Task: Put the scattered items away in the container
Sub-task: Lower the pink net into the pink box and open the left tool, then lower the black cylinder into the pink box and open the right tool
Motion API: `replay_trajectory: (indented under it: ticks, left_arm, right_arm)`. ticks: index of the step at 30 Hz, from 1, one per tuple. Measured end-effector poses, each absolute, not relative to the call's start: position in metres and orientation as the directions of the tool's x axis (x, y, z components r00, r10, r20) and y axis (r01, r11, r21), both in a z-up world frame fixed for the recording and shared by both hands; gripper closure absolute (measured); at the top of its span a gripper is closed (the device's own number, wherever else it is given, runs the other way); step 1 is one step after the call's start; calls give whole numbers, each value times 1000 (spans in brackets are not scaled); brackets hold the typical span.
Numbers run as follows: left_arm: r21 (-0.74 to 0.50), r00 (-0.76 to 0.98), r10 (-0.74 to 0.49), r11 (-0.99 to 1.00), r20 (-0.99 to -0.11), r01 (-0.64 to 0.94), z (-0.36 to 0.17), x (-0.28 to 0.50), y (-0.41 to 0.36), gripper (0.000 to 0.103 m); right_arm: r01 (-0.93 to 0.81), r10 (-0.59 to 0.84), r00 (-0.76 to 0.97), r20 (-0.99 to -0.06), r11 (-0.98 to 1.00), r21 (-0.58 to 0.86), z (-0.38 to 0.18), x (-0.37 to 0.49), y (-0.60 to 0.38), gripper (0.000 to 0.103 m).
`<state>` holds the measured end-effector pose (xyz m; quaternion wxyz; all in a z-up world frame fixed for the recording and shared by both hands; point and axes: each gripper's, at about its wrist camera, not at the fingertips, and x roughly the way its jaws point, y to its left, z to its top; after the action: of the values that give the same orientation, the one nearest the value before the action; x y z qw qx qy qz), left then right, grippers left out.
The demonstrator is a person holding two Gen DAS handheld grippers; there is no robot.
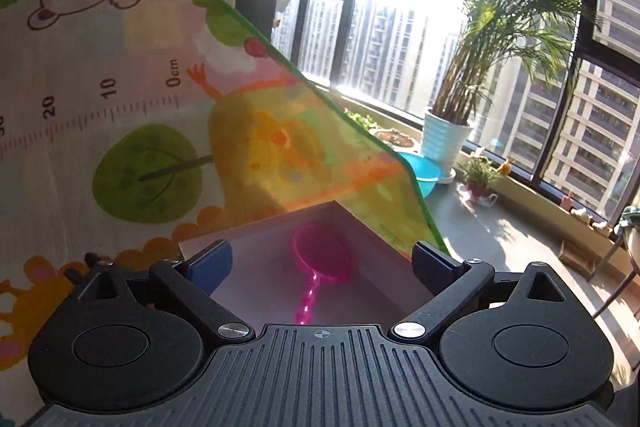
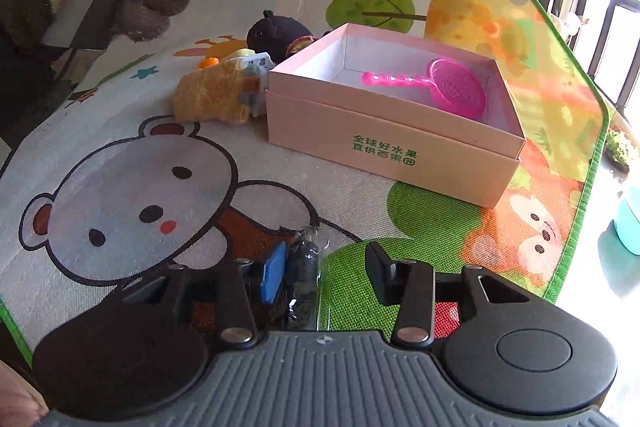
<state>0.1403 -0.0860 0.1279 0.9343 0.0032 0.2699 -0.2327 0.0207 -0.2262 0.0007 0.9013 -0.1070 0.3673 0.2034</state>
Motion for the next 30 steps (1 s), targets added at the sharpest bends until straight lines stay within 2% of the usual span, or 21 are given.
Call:
replay_trajectory:
  ticks: [4, 6, 7, 15, 19, 27, 28, 30]
  left_arm:
    - [-73, 750, -365, 917, -552, 392, 117, 102, -66, 2]
    - [-81, 746, -364, 918, -557, 388, 111, 81, -55, 1]
    - [-79, 745, -357, 921, -563, 382, 107, 71, -51, 1]
    - [-79, 688, -282, 947, -669, 312, 54, 23, -31, 0]
    - [-98, 670, -275, 952, -690, 290, 41, 13, -22, 0]
    - [-105, 676, -283, 951, -681, 291, 36, 11, -13, 0]
    - [-111, 673, -284, 951, -683, 288, 34, 11, -11, 0]
    - [-119, 668, -282, 953, -689, 279, 29, 12, -7, 0]
  right_arm:
    - [-463, 301, 603, -739, 886, -16, -2, 14, -224, 62]
    - [-469, 307, 589, -748, 883, -6, 0, 9, -223, 74]
    - [-466, 310, 583, -751, 885, 3, 2, 8, -223, 84]
    - [-444, 296, 610, -735, 896, -8, 23, 6, -219, 84]
    - [-461, 296, 642, -707, 886, -49, 45, 10, -209, 84]
    - [-347, 213, 812, -544, 925, -156, 109, 84, -207, 84]
    - [-328, 196, 824, -531, 930, -166, 112, 97, -207, 83]
    - [-297, 171, 838, -518, 940, -170, 112, 121, -205, 70]
